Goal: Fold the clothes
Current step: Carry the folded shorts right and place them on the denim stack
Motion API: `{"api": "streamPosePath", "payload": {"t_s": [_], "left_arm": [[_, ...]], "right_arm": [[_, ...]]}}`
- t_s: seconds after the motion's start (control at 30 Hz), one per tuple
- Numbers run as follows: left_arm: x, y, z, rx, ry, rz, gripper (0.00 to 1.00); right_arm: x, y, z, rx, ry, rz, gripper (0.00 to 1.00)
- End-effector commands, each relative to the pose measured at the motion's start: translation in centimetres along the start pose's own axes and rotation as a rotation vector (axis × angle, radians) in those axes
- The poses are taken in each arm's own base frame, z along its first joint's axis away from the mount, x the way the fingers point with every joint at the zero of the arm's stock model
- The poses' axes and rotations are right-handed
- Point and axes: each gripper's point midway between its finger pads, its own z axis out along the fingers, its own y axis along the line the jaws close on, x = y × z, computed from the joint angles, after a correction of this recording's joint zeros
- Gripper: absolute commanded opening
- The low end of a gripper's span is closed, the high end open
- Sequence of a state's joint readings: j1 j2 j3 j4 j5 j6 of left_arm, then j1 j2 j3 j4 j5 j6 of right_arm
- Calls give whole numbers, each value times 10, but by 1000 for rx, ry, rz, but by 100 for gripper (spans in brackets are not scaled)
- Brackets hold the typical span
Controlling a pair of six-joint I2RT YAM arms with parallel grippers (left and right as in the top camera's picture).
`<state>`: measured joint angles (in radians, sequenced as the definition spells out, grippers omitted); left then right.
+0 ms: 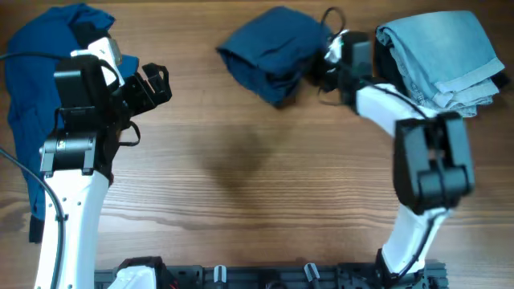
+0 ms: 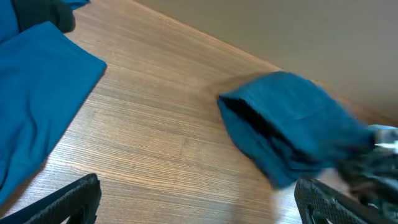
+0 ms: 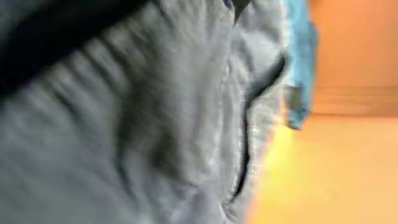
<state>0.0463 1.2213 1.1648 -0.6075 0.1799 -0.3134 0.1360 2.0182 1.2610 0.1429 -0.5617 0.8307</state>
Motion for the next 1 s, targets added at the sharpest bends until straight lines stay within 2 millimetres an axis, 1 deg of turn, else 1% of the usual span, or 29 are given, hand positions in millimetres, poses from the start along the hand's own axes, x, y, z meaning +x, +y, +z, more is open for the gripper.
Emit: {"api": "streamPosePath", "payload": {"t_s": [0.0,0.07,0.1,0.17,0.23,0.27,0.33,0.37,0.47,0.5,0.57,0.6,0.63,0.67,0.7,0.73,0.8,0.83,0.87,0.9,0.93,0.97], "left_arm": [[-3,1,0,-7,-7,-7,100],[-3,1,0,-7,-7,-8,99],[-3,1,0,-7,-7,-8,100],[-3,2,0,-8,-6,-8,100],[-3,2,0,-8,-6,-7,100],[-3,2,0,-8,-6,-8,100],[-3,2,0,-8,-6,-8,100],[-3,2,0,-8,-6,-8,100],[-3,2,0,-8,-6,-8,99],[-3,1,0,-7,-6,-8,100],[-3,1,0,-7,-7,-8,100],[-3,2,1,-7,-6,-8,100],[-3,2,1,-8,-6,-9,100],[-3,2,1,-8,-6,-8,100],[-3,2,1,-8,-6,-8,100],[-3,2,1,-8,-6,-8,100],[-3,1,1,-7,-6,-11,100],[-3,2,1,-8,-6,-11,100],[-3,2,1,-8,-6,-11,100],[-3,2,1,-7,-6,-11,100],[-3,2,1,-7,-6,-11,100],[-3,1,1,-7,-6,-11,100]], "right_arm": [[-39,73,-60,-152,-81,-102,4],[-53,98,-89,-183,-144,-141,4],[-59,106,-100,-185,-177,-159,4],[-73,116,-121,-177,-253,-193,4],[-86,120,-142,-179,-303,-220,4],[-94,121,-155,-189,-327,-242,4],[-105,133,-181,-266,-356,-408,4],[-111,133,-193,-283,-372,-457,4],[-141,110,-226,-246,-461,-480,4],[-153,103,-243,-237,-505,-508,4],[-166,96,-264,-222,-561,-554,4],[-176,87,-278,-197,-599,-565,4],[-185,77,-287,-167,-631,-557,4],[-191,68,-293,-142,-655,-542,4],[-201,54,-300,-107,-689,-497,4],[-211,40,-304,-83,-724,-445,4],[-220,28,-302,-73,-752,-453,4],[-225,20,-299,-64,-768,-452,4],[-233,6,-296,-57,-794,-397,4],[-236,1,-295,-58,-804,-378,4],[-241,-10,-288,-75,-812,-353,4],[-243,-17,-283,-89,-812,-327,4]]}}
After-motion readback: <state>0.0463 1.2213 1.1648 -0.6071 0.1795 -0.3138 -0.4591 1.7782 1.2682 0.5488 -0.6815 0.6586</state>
